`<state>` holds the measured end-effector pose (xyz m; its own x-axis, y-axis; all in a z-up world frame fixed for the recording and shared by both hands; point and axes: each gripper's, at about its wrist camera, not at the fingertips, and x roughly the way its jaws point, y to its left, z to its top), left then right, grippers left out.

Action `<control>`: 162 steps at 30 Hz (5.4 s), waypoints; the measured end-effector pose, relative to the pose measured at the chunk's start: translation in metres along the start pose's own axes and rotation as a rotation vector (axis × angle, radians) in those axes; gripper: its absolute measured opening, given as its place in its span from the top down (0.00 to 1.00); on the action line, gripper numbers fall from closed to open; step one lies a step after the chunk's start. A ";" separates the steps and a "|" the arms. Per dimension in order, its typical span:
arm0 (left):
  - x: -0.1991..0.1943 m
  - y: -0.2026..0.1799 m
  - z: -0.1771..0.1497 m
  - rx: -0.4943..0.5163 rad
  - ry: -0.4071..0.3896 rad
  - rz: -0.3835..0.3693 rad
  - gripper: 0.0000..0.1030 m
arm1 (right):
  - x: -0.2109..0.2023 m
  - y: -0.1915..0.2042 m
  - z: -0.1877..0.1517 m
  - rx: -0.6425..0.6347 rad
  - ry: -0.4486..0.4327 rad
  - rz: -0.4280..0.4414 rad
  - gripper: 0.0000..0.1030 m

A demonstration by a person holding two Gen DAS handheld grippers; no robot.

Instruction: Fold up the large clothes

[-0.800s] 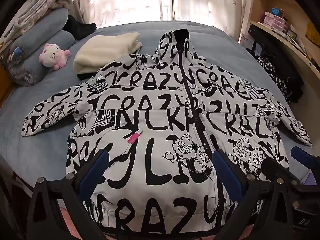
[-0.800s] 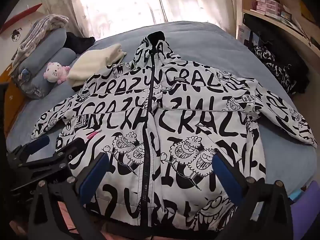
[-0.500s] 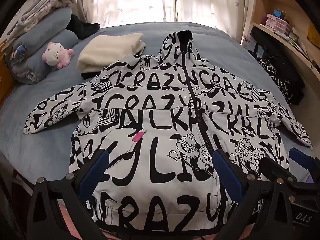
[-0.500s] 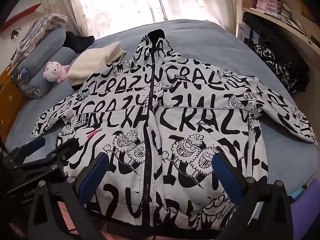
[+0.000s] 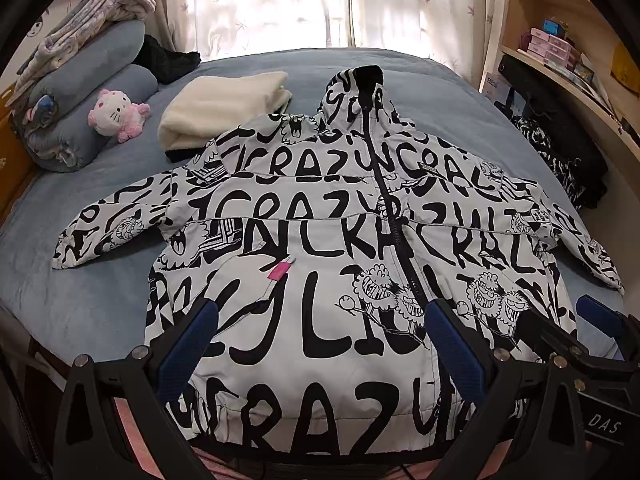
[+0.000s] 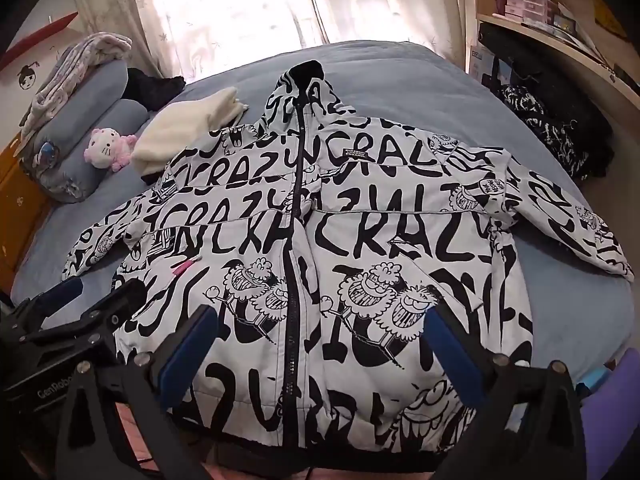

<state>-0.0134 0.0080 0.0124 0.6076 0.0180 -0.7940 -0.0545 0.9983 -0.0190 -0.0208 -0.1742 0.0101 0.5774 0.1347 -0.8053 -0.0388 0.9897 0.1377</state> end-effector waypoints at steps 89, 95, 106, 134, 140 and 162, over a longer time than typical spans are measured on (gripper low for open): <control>-0.014 -0.062 0.031 0.161 -0.060 -0.051 0.02 | -0.039 -0.037 0.027 0.009 -0.122 0.003 0.00; -0.029 -0.101 0.058 0.242 -0.175 -0.073 0.02 | -0.069 -0.057 0.045 -0.041 -0.264 -0.187 0.00; -0.013 -0.178 0.103 0.286 -0.251 -0.153 0.02 | -0.089 -0.145 0.073 0.040 -0.376 -0.379 0.00; 0.173 -0.325 0.092 0.348 -0.104 -0.264 0.02 | 0.065 -0.470 -0.002 1.029 -0.004 -0.266 0.89; 0.161 -0.298 0.100 0.337 -0.087 -0.233 0.16 | 0.028 -0.426 0.051 0.825 -0.213 -0.328 0.95; 0.183 -0.071 0.093 0.032 0.035 -0.184 0.16 | 0.166 -0.118 0.098 0.092 0.130 0.221 0.67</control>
<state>0.1750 -0.0549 -0.0749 0.5774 -0.1663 -0.7993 0.0803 0.9859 -0.1471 0.1600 -0.2737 -0.0833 0.4531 0.3576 -0.8166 -0.0744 0.9280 0.3651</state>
